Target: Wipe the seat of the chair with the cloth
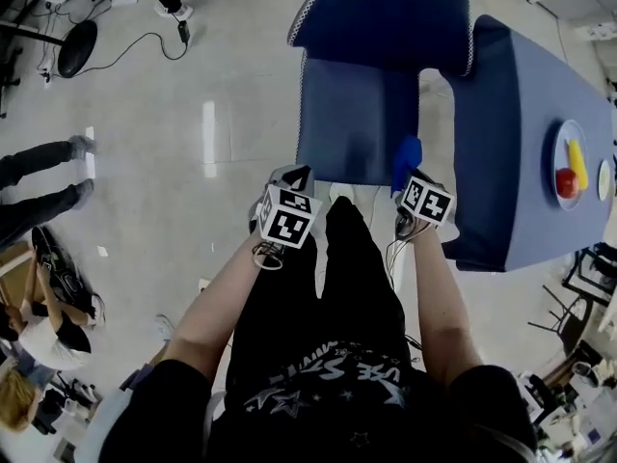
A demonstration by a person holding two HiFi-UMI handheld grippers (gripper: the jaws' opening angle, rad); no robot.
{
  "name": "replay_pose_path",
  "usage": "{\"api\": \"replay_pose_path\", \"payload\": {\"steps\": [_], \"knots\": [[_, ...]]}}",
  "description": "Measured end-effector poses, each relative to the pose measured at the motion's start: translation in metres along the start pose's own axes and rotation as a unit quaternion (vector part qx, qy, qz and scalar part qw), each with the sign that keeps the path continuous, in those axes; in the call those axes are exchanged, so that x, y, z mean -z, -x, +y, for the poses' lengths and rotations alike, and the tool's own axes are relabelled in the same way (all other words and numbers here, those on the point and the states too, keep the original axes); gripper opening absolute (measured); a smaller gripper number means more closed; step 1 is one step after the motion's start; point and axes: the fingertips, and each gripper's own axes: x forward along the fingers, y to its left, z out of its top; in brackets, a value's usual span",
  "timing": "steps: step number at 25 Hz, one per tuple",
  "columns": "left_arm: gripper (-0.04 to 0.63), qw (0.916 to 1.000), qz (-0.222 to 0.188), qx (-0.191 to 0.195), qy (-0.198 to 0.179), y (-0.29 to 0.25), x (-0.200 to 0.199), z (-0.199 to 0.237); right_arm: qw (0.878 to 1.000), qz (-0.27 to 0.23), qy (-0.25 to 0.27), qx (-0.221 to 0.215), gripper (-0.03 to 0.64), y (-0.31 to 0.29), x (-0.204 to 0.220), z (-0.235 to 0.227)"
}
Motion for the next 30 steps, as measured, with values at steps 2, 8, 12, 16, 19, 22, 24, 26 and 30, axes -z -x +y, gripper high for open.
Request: {"api": "replay_pose_path", "payload": {"steps": [2,8,12,16,19,22,24,26,30], "knots": [[0.021,0.9998,-0.015,-0.001,-0.011,0.017,-0.008,0.004,1.0,-0.015,0.002,-0.011,0.054,0.019,-0.013,0.019],[0.021,0.9986,-0.047,0.004,0.025,0.062,-0.026,0.007,0.996,-0.056,0.015,-0.062,0.054,0.073,-0.044,0.073],[0.021,0.9977,-0.059,-0.008,0.032,0.086,-0.033,0.005,0.992,-0.069,0.041,-0.094,0.054,0.099,-0.058,0.1],[0.021,0.996,-0.079,-0.021,0.035,0.103,-0.046,0.003,0.988,-0.078,0.051,-0.124,0.054,0.117,-0.072,0.119],[0.021,0.995,-0.089,-0.024,0.037,0.112,-0.05,-0.007,0.985,-0.084,0.058,-0.141,0.054,0.131,-0.072,0.124],[0.021,0.9933,-0.103,-0.032,0.041,0.112,-0.049,-0.018,0.981,-0.091,0.074,-0.157,0.054,0.139,-0.068,0.125],[0.021,0.9928,-0.105,-0.034,0.047,0.113,-0.046,-0.03,0.978,-0.098,0.081,-0.165,0.054,0.145,-0.065,0.122],[0.021,0.9921,-0.106,-0.038,0.054,0.116,-0.045,-0.045,0.975,-0.104,0.083,-0.176,0.054,0.156,-0.064,0.116],[0.021,0.99,-0.111,-0.054,0.067,0.123,-0.045,-0.084,0.971,-0.114,0.082,-0.196,0.054,0.182,-0.056,0.087]]}}
